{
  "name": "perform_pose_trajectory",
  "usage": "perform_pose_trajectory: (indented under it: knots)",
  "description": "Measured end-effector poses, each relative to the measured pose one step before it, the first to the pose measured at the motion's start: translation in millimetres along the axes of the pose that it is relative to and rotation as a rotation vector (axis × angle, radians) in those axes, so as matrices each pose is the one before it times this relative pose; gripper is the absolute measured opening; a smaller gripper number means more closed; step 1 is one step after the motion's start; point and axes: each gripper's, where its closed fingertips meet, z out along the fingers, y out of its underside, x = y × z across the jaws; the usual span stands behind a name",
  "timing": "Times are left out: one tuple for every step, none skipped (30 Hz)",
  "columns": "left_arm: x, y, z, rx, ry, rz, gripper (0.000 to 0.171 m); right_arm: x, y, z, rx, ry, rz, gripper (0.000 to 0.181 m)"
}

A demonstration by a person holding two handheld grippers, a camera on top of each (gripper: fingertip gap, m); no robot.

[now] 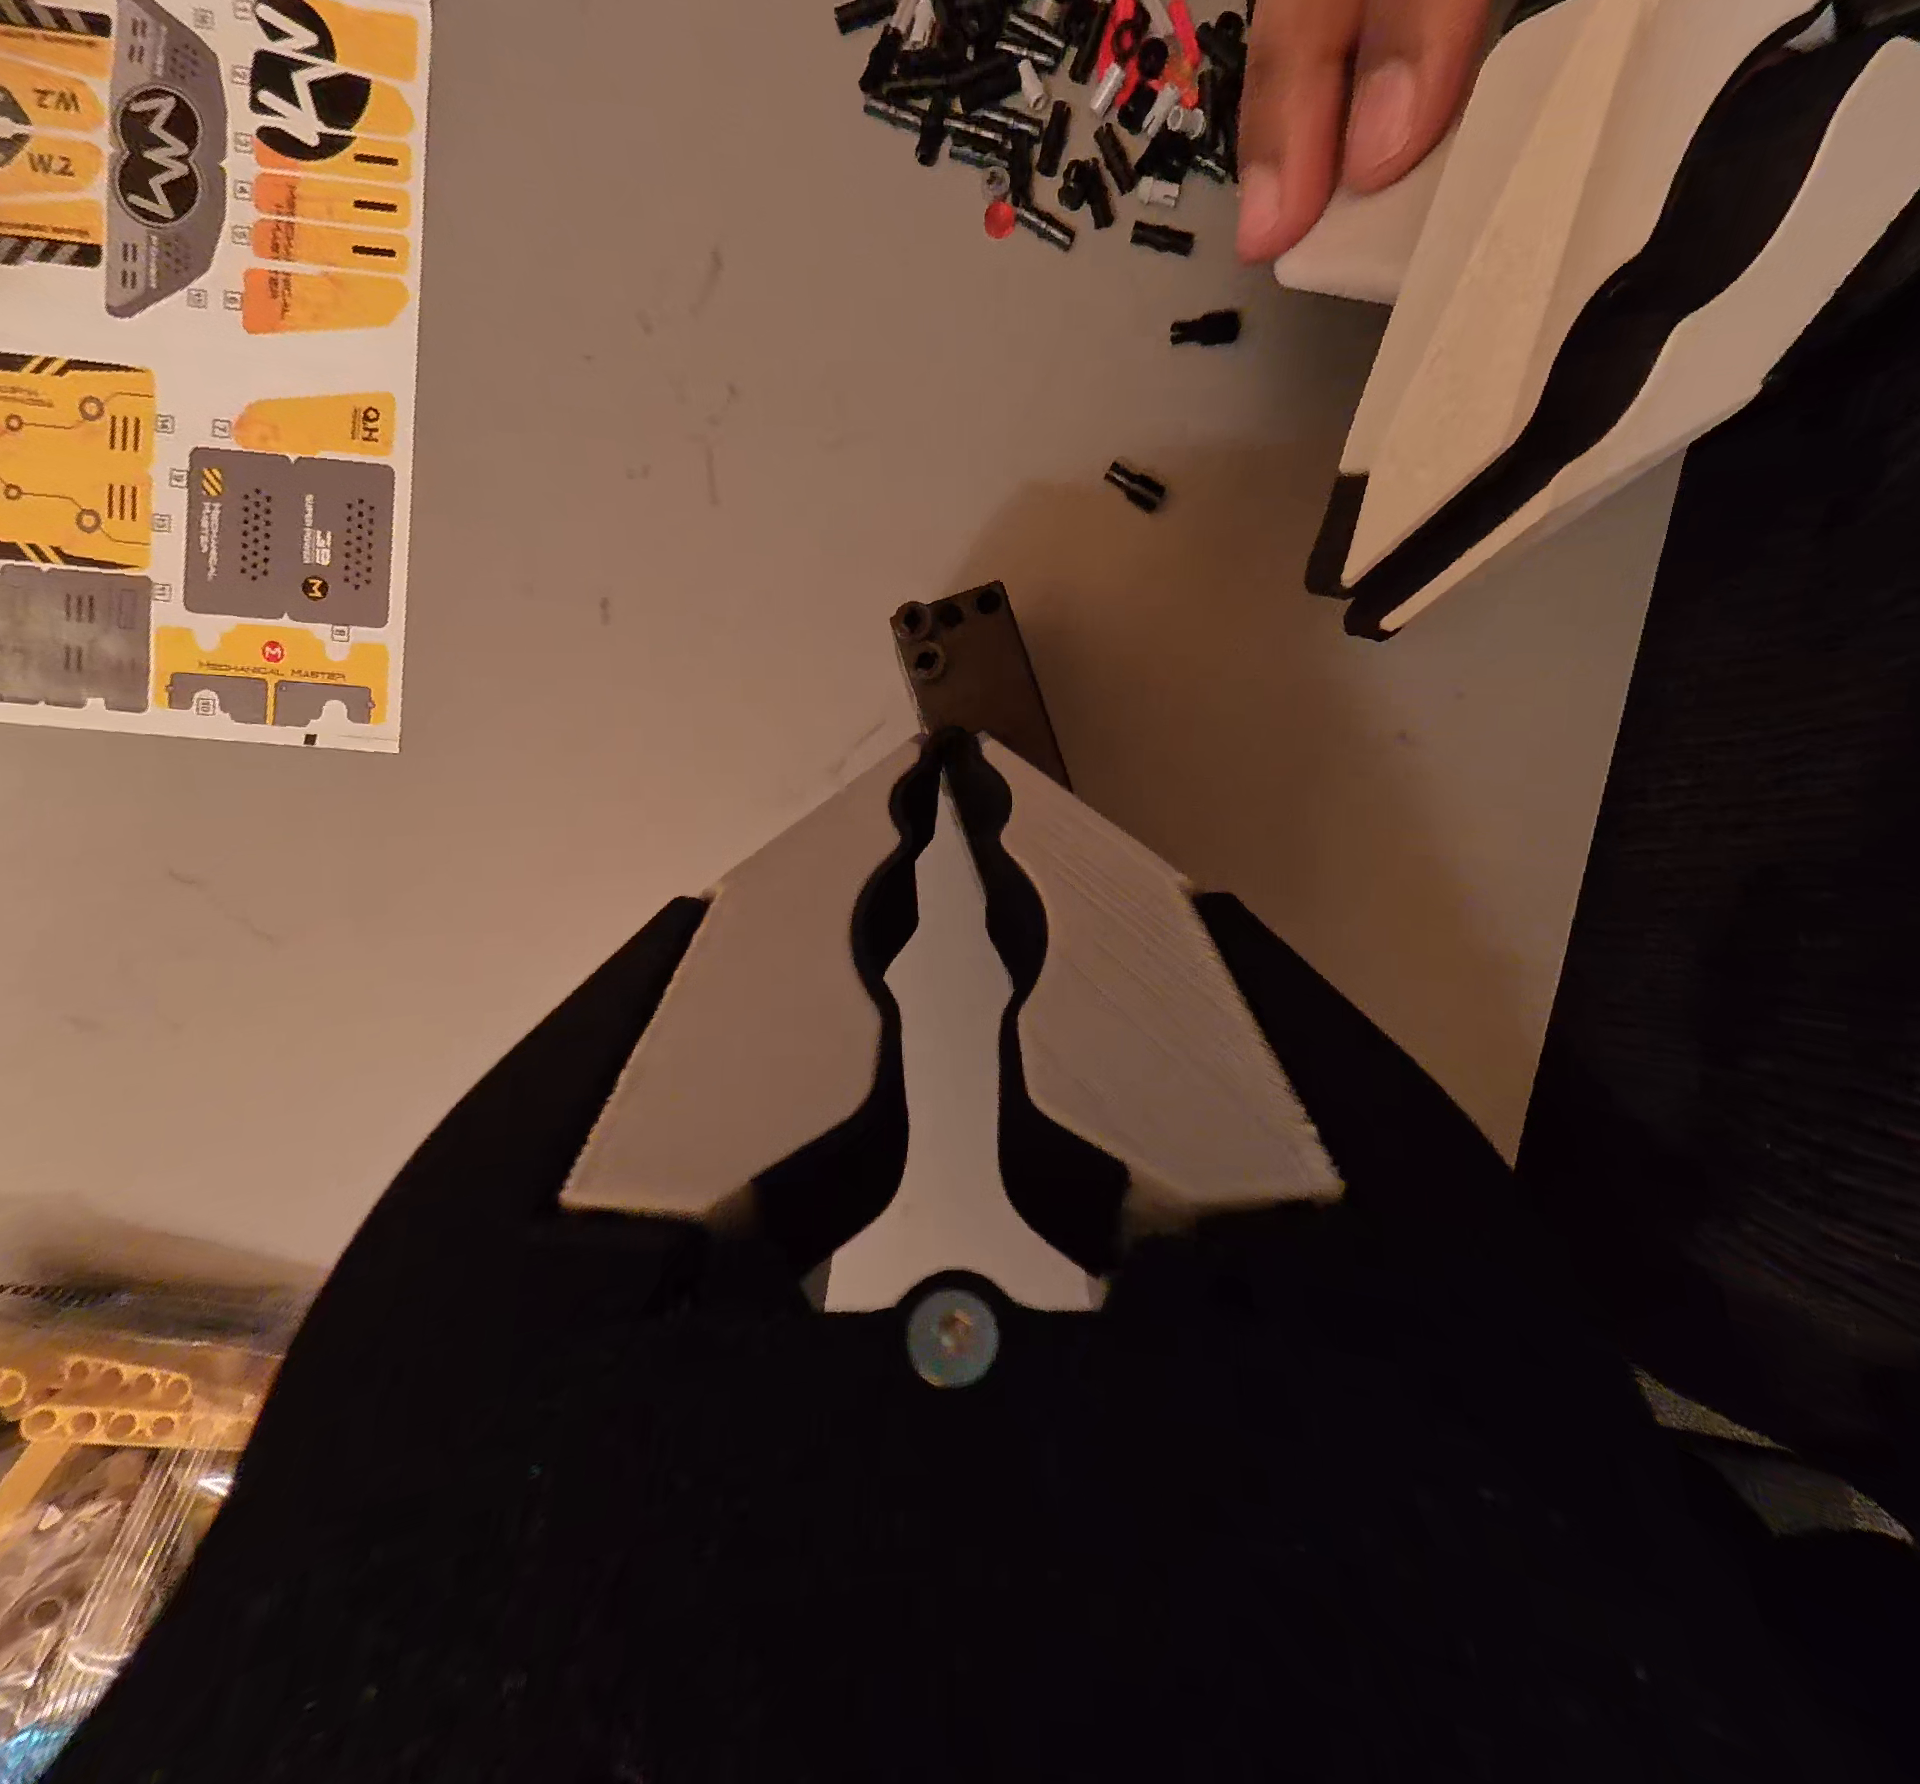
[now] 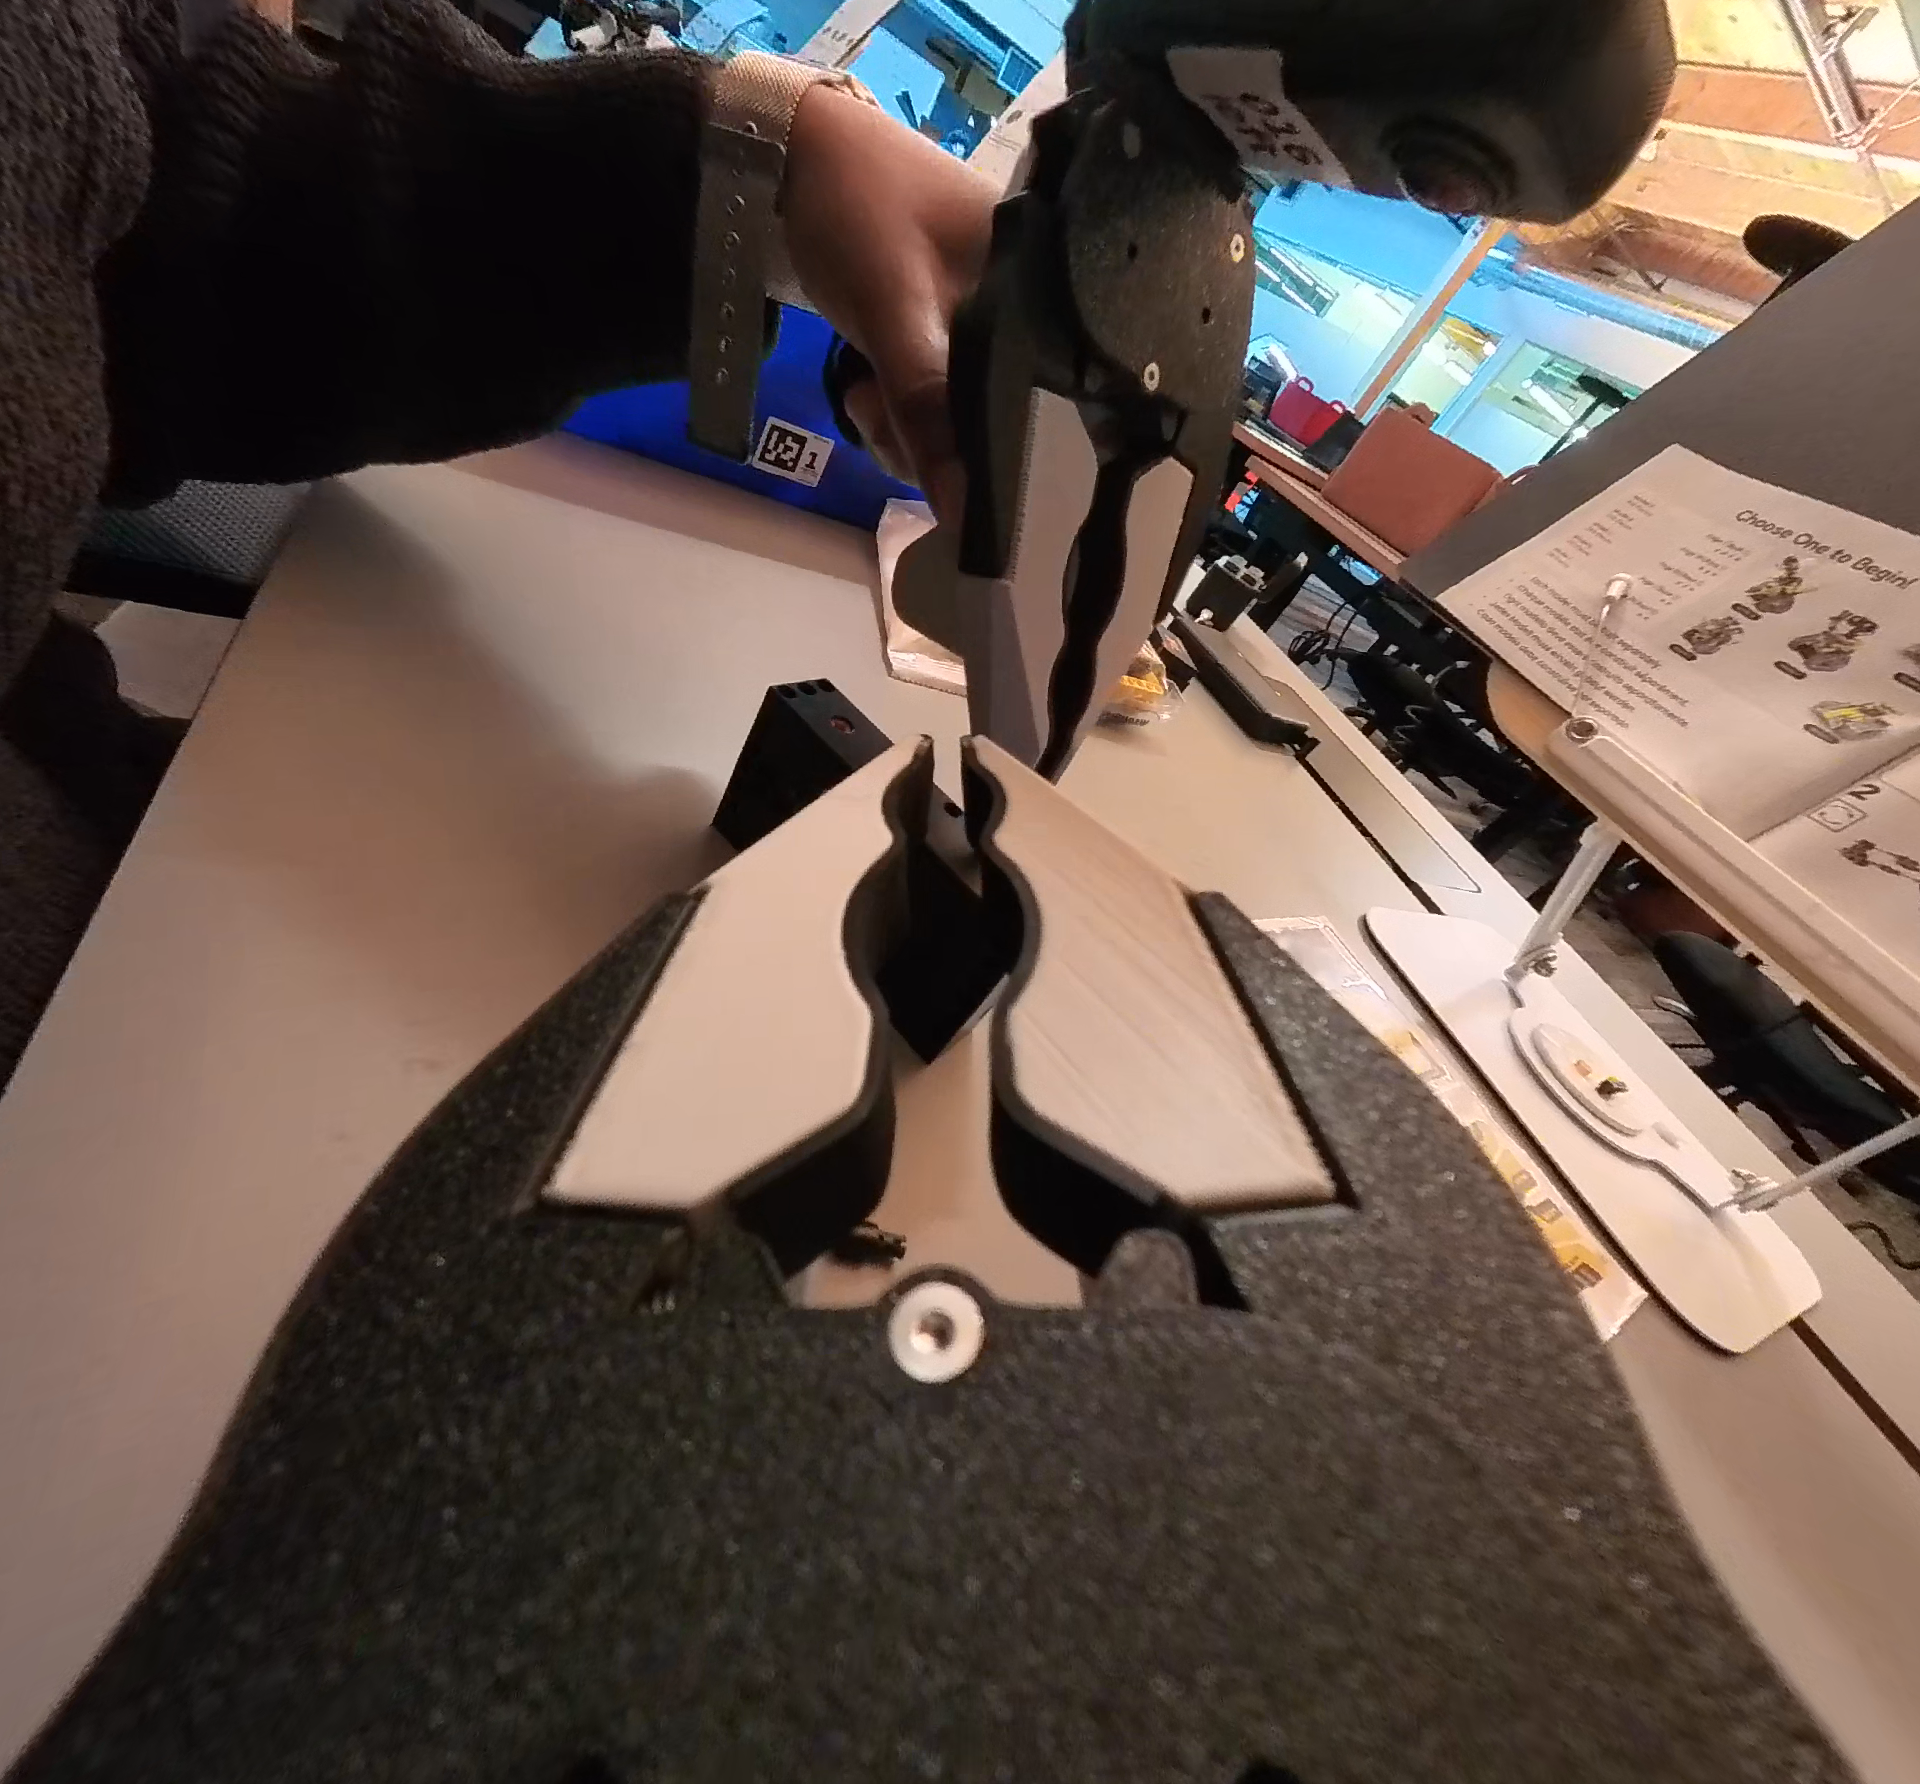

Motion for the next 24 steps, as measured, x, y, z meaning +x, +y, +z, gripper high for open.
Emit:
perform_pose_trajectory:
  knots:
    - [-0.19, -0.27, 0.13, 0.00101, 0.0012, 0.0004, 0.003, 0.1, -0.06, -0.02, -0.0002, 0.0, -0.0008, 0.005]
    - [-0.42, -0.43, 0.21, 0.00314, -0.0016, 0.0015, 0.003, -0.17, 0.23, -0.18, -0.0008, -0.0003, -0.0013, 0.005]
    - [-0.31, -0.39, 0.17, 0.00507, -0.0022, 0.0025, 0.003, 0.07, 0.37, 0.41, -0.0014, -0.0003, -0.0017, 0.005]
    - [-0.22, -0.41, 0.04, 0.00752, -0.0037, 0.0039, 0.003, 0.2, 0.44, 0.46, -0.0017, 0.0, -0.002, 0.005]
    - [-0.97, -0.85, -0.65, 0.01435, -0.0093, 0.0024, 0.003, 0.14, 0.44, 0.24, -0.0018, 0.0003, -0.0017, 0.005]
    - [-1.31, -1.56, -1.8, 0.02541, -0.0104, -0.0032, 0.003, -0.06, -0.06, -0.14, -0.0017, 0.0005, -0.0003, 0.005]
    - [-1.77, -2.27, -3.49, 0.03746, -0.0117, -0.0096, 0.004, -0.03, -0.89, -0.6, 0.0016, -0.001, 0.0094, 0.005]
    - [-1.79, -3.99, -4.84, 0.05515, -0.0093, -0.015, 0.004, -0.08, -4.26, -1.2, 0.0144, -0.0063, 0.0358, 0.004]
    - [-1.25, -6.45, -5.76, 0.07369, -0.0047, -0.0176, 0.003, 2.16, -6.44, -1.63, 0.0308, -0.0089, 0.0638, 0.004]
    - [0.11, -7.7, -5.82, 0.08338, 0.0041, -0.0161, 0.003, 5.28, -7.68, -2.28, 0.0424, -0.0035, 0.0808, 0.004]
    - [0.03, -8.43, -5.17, 0.08773, 0.0012, -0.0159, 0.003, 7.87, -7.59, -3.52, 0.0445, 0.0061, 0.0863, 0.004]
    - [-1.52, -8.51, -4.19, 0.09009, -0.0096, -0.0198, 0.003, 10.05, -5.79, -3.77, 0.0383, 0.0166, 0.0881, 0.004]
    - [-3.29, -8.32, -3.32, 0.09219, -0.0203, -0.0242, 0.003, 11.03, -3.81, -3.44, 0.0293, 0.0226, 0.0906, 0.004]
    - [-5.26, -8.47, -3.24, 0.10358, -0.0325, -0.0333, 0.003, 10.01, -2.83, -3.08, 0.0243, 0.0149, 0.0921, 0.004]
    - [-3.92, -6.9, -3.09, 0.10553, -0.019, -0.0493, 0.003, 6.59, -3.14, -2.57, 0.0259, -0.0056, 0.0923, 0.005]
    - [-2.56, -2.51, -3.27, 0.08204, -0.0045, -0.056, 0.004, 3.59, -4.24, -2.33, 0.0297, -0.0218, 0.0951, 0.005]
    - [-4.45, 0.37, -3.52, 0.06683, -0.0102, -0.0549, 0.003, 2.13, -4.82, -2.16, 0.0315, -0.0253, 0.0979, 0.005]
    - [-5.79, 2.47, -3.51, 0.0535, -0.0183, -0.0485, 0.003, 2.28, -4.81, -2.13, 0.03, -0.0223, 0.0944, 0.005]
    - [-3.74, 4.74, -2.49, 0.02051, -0.0031, -0.0413, 0.003, 2.39, -4.64, -2.27, 0.0276, -0.0193, 0.0827, 0.005]
    - [-2.47, 3.76, -1.97, 0.00251, 0.0023, -0.0307, 0.003, 2.06, -5.03, -2.33, 0.0282, -0.0162, 0.0677, 0.005]
    - [-1.38, -0.02, -2.51, 0.01272, 0.0011, -0.0151, 0.004, 1.54, -5.29, -2.42, 0.0312, -0.0131, 0.0522, 0.005]
    - [-0.02, -3.29, -2.78, 0.02411, 0.0046, -0.0088, 0.003, 1.35, -5.59, -2.24, 0.0329, -0.0088, 0.0349, 0.005]
    - [1.01, -4.01, -2.2, 0.02529, 0.0118, -0.0121, 0.003, 1.54, -5.29, -2.18, 0.0315, -0.0016, 0.0179, 0.005]
    - [0.26, -2.76, -1.46, 0.01793, 0.0103, -0.0153, 0.003, 1.8, -4.55, -1.57, 0.0261, 0.0053, 0.0027, 0.005]
